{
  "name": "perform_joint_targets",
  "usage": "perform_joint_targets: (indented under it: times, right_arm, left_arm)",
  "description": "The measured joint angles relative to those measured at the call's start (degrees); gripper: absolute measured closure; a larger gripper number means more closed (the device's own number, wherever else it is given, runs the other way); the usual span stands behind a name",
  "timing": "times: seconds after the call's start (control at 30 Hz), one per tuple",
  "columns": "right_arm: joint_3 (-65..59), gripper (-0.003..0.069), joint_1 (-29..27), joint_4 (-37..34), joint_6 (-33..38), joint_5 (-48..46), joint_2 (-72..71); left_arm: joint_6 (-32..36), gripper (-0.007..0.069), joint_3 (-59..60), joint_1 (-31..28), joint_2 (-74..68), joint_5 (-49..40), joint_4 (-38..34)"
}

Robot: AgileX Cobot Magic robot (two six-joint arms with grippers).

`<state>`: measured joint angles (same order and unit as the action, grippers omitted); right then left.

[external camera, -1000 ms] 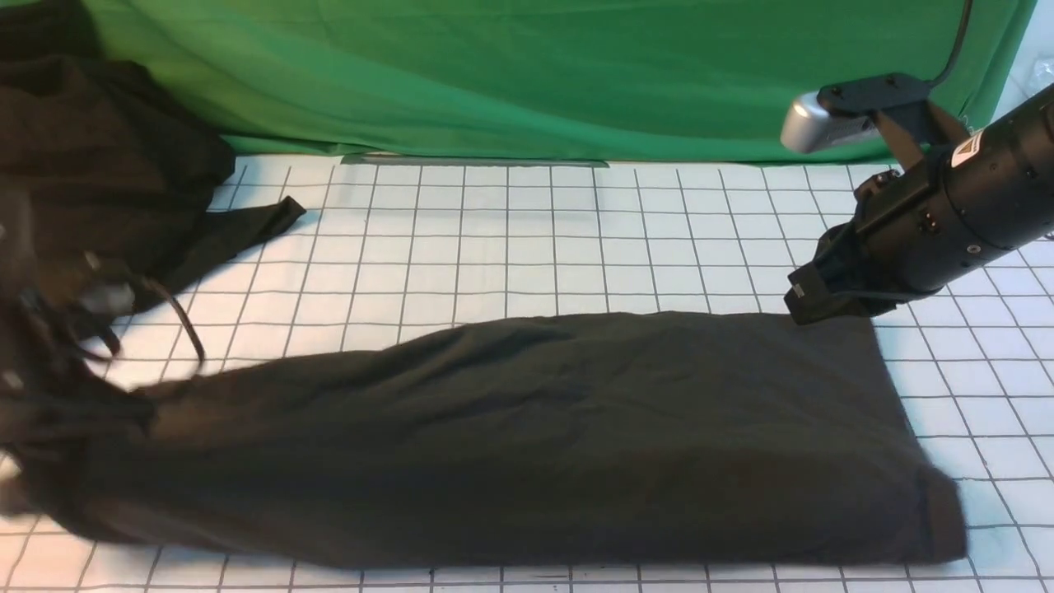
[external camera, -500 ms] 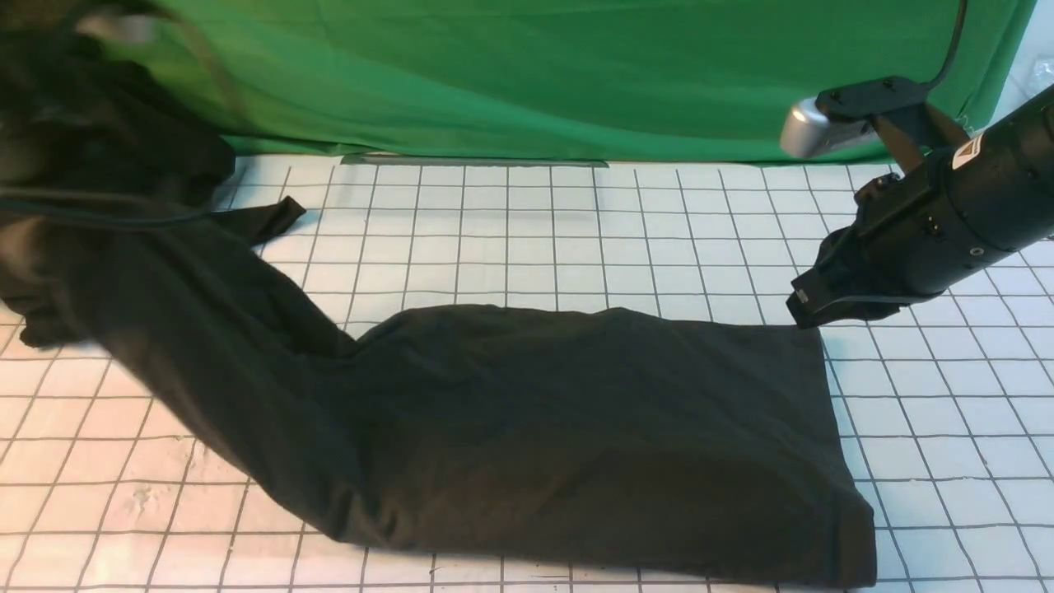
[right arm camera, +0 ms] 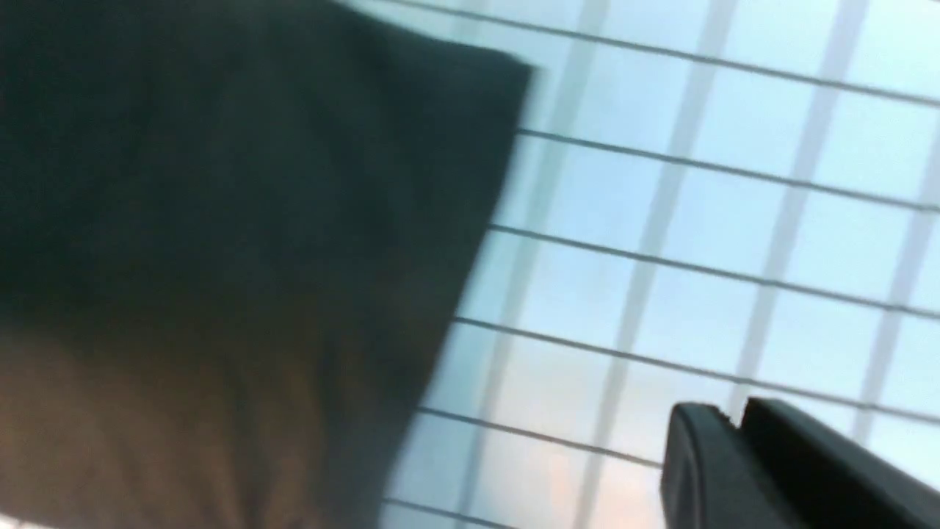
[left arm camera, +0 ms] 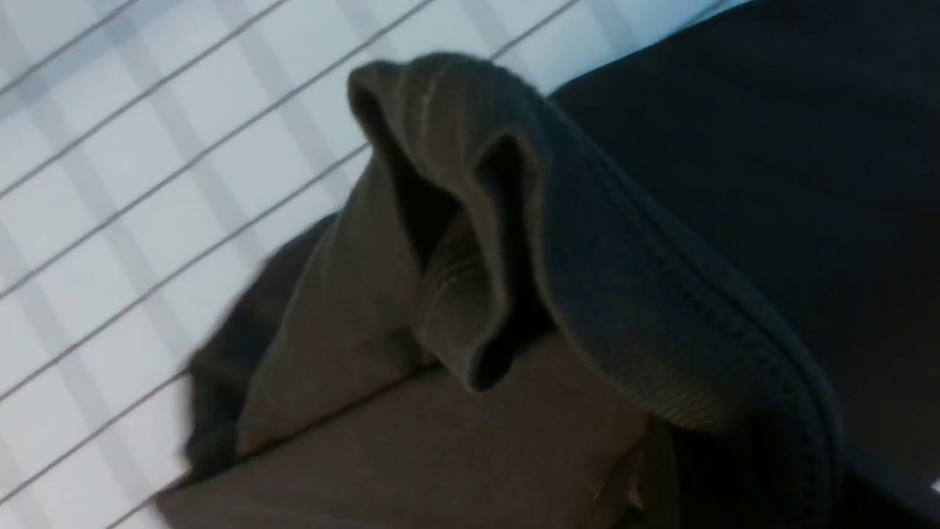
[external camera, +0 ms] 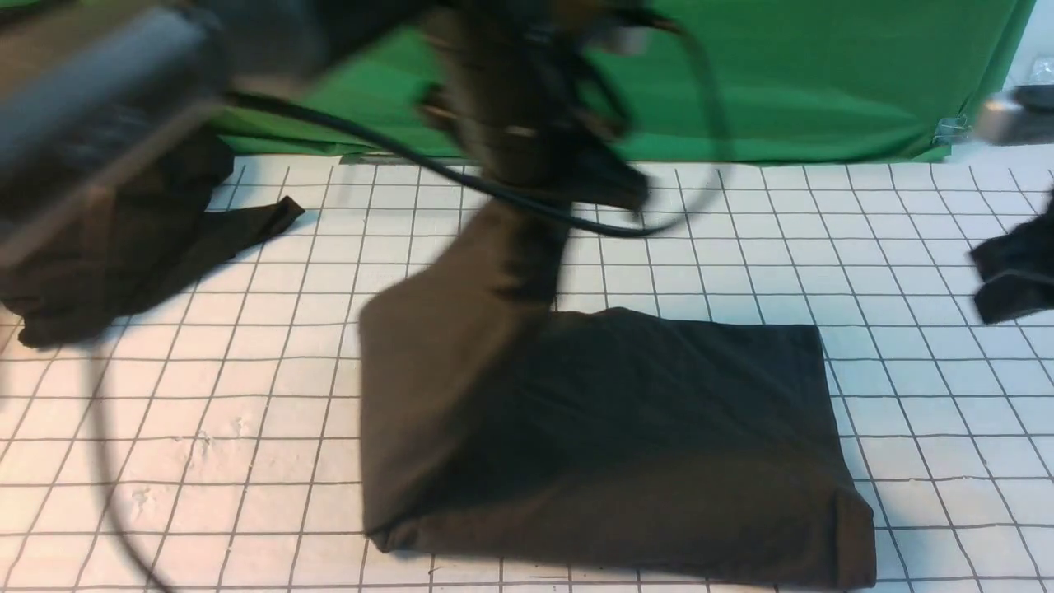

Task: Fold a long-sleeved shirt over a white checkered tablecloth.
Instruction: 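Fold the garment over onto itself on the table with the left gripper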

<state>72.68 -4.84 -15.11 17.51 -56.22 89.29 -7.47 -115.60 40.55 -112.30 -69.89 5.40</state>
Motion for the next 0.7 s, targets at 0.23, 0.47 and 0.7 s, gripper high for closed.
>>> perform_joint_targets:
  times: [0.23,0.47,0.7]
  right_arm:
    - [0.0,0.057,-5.1,-0.49,0.0,-0.11,0.0]
    - [0.0,0.0554,-5.11,-2.93,0.12,-0.11,0.0]
    - [0.0,0.0543,-5.11,-4.22,0.22,-0.1,0.0]
  left_arm:
    - [-1.75,0.0565,-11.86,5.63,-9.41,-0.22,-5.91]
    - [-2.08,0.0565,-14.89,7.5,-16.32,1.8,-13.46]
    - [-2.45,0.0555,-14.89,9.74,-19.53,5.69,-16.35]
